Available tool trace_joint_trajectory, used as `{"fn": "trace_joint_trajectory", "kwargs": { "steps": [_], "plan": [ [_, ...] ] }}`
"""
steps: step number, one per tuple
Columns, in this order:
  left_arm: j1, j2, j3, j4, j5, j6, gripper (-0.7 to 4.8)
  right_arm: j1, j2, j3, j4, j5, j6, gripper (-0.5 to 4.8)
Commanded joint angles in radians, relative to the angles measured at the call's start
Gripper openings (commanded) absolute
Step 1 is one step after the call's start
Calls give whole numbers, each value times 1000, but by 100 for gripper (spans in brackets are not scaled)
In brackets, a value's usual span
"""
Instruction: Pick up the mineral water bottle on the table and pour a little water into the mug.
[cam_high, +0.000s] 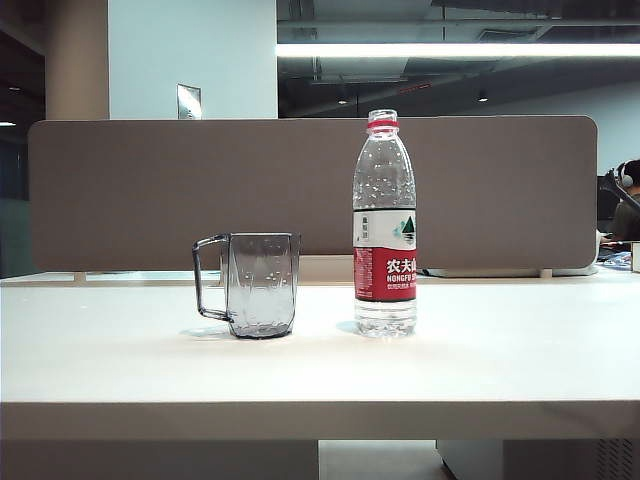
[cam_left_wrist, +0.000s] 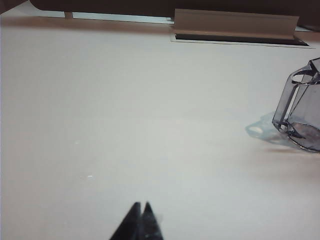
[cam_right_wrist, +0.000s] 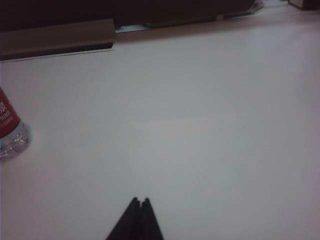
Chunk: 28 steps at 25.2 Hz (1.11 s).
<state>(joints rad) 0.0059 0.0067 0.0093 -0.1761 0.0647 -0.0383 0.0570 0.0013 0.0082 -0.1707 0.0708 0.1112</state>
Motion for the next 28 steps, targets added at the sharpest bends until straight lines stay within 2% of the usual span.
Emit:
{"fn": "trace_joint_trajectory", "kwargs": {
  "steps": [1,11,13,14,21,24,28],
  "plan": [
    [-1,1,0,-2,3,4,-5,0,-1,-8,17,1,1,-5],
    [-10,1,6,-13,3,4,-5,0,-1,-8,17,1,1,-5],
    [-69,22,72,-124,0,4,-5,0,-1,-8,17,1,1,-5],
    [-135,35,111,-169,0,4,-5,0,-1,-8,17,1,1,-5],
    [-391,104,210,-175,3,4,-5,0,-1,-8,17,1,1,-5],
    [-452,152,274,-183,4,4,-5,0,-1,-8,17,1,1,-5],
    [-463,168,321,-177,3,4,-5,0,-1,-8,18,0,1,-5]
  ]
}}
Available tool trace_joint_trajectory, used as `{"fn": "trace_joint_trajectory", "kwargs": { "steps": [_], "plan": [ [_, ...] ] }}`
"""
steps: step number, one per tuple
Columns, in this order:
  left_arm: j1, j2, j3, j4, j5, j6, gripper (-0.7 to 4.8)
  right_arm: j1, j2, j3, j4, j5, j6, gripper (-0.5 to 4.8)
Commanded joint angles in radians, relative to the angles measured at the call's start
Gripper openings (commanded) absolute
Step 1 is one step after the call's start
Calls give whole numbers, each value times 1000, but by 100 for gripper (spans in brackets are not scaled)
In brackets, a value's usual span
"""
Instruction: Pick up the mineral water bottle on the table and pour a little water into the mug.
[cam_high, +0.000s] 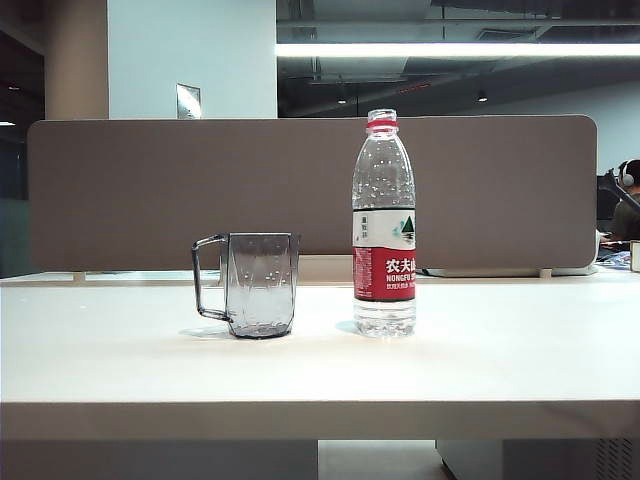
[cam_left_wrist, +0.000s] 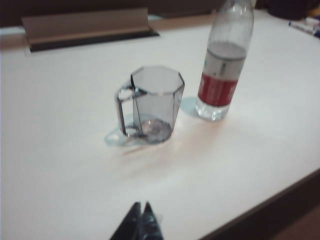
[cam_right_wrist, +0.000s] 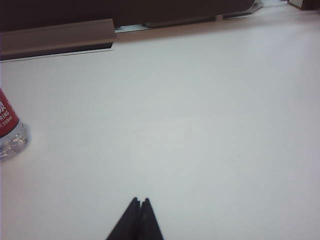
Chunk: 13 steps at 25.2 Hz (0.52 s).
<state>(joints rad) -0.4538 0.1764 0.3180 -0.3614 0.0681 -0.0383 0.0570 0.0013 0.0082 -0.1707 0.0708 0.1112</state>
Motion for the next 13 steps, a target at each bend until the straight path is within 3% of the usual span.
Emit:
{"fn": "trace_joint_trajectory", "kwargs": {
  "steps": [1,7,8,10,13],
  "plan": [
    [-3,-2,13,15,0,4,-5,0,-1,-8,18,1,1,-5],
    [-3,-2,13,10,0,4,-5,0,-1,-8,20,-6,6,-5],
    [-3,-2,13,10,0,4,-5,0,-1,-7,35,-24,72,-4],
    [-3,-2,13,10,0,4,-5,1,-1,7,199,-146,154,51],
    [-3,-4,13,10,0,4,-5,1,0,74,298,-127,153,53]
  ]
}}
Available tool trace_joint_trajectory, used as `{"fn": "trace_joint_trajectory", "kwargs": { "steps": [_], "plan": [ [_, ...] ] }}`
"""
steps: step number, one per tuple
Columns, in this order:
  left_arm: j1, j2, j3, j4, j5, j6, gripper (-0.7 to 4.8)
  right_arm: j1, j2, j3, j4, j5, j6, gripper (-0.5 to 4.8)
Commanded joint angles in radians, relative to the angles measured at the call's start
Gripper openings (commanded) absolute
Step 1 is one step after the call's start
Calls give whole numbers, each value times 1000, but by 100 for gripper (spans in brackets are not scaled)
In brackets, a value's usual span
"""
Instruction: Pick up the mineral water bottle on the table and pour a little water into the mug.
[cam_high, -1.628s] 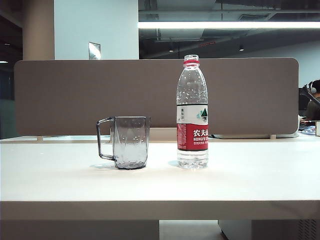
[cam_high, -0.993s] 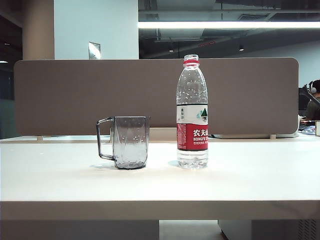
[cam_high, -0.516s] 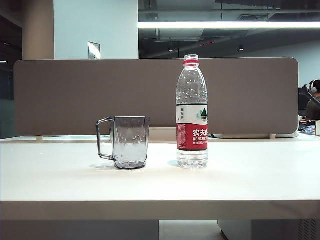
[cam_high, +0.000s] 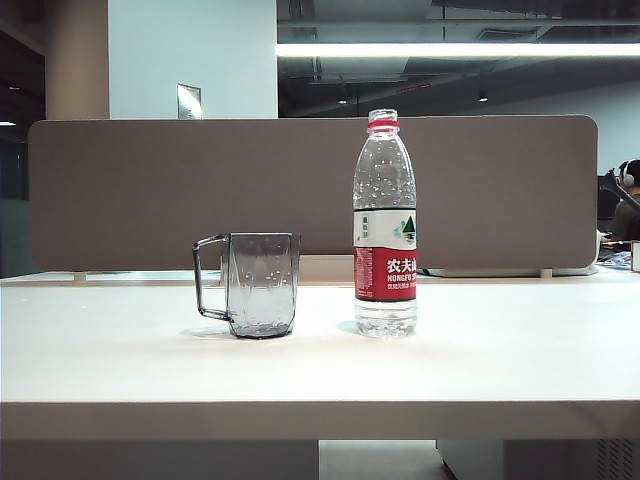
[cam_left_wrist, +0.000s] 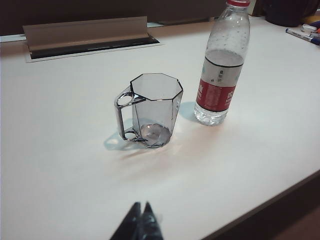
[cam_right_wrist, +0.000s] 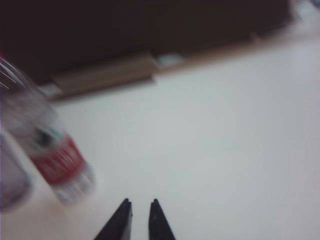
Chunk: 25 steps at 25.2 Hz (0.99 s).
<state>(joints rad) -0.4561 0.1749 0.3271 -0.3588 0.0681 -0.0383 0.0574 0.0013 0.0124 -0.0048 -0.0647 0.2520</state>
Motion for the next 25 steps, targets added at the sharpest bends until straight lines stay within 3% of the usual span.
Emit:
{"fn": "trace_joint_trajectory", "kwargs": {
  "steps": [1,6,10,14,19,25],
  "plan": [
    [-1,-2,3,8,0,4,-5,0,2,108,112,33,4,53],
    [-1,-2,3,8,0,4,-5,-1,66,371,-48,58,-189,53],
    [-1,-2,3,8,0,4,-5,-1,341,724,-187,-14,-280,53],
    [-1,-2,3,8,0,4,-5,0,584,914,-308,-26,-328,55],
    [-1,-2,3,8,0,4,-5,5,793,937,-205,-116,-327,108],
    [-1,-2,3,7,0,4,-5,99,1032,739,158,-89,-271,113]
  ]
}}
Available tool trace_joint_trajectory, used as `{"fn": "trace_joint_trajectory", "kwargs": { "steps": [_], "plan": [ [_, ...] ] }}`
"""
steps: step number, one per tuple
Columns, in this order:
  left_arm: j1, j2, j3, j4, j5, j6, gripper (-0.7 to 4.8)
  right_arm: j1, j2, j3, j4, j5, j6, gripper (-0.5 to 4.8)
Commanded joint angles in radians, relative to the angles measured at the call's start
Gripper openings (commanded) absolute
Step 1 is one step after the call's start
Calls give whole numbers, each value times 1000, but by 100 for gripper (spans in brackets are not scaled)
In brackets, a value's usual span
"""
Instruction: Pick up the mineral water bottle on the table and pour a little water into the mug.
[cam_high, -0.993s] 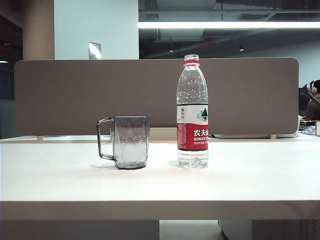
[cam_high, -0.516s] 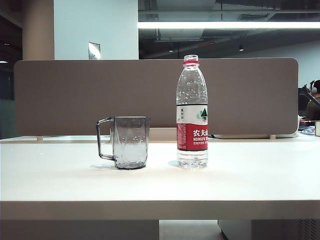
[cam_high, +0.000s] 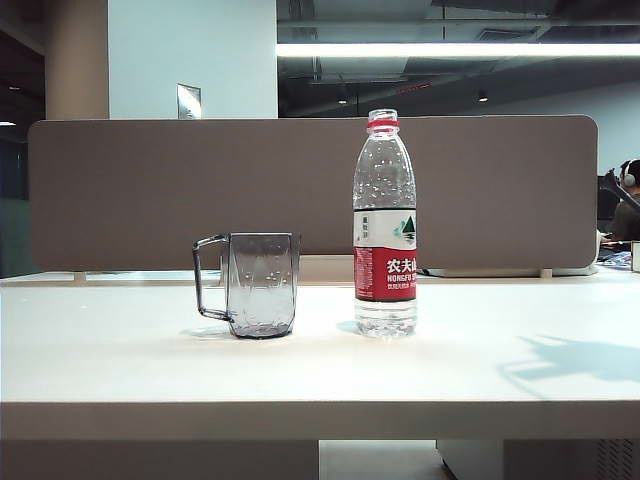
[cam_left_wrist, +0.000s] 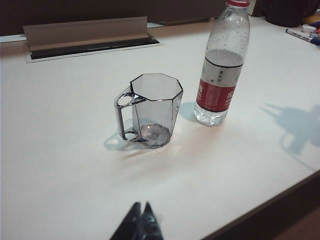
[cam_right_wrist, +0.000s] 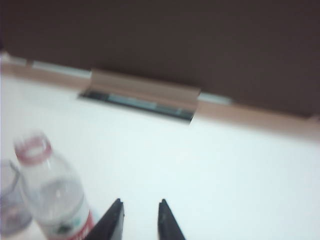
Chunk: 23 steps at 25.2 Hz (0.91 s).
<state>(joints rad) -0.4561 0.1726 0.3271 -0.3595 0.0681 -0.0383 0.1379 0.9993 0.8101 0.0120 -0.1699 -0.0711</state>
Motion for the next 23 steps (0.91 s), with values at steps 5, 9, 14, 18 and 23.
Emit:
{"fn": "trace_joint_trajectory", "kwargs": {
  "steps": [5,9,14,18,23],
  "plan": [
    [-1,0,3,8,1,4,-5,66,135,-227,409,38,191,117],
    [-1,0,3,8,-2,4,-5,119,242,-356,563,39,289,117],
    [-1,0,3,8,-1,4,-5,161,328,-481,733,41,322,117],
    [-1,0,3,8,7,4,-5,194,338,-613,960,93,406,117],
    [-2,0,3,8,0,4,-5,237,341,-668,1030,232,305,118]
  ]
}}
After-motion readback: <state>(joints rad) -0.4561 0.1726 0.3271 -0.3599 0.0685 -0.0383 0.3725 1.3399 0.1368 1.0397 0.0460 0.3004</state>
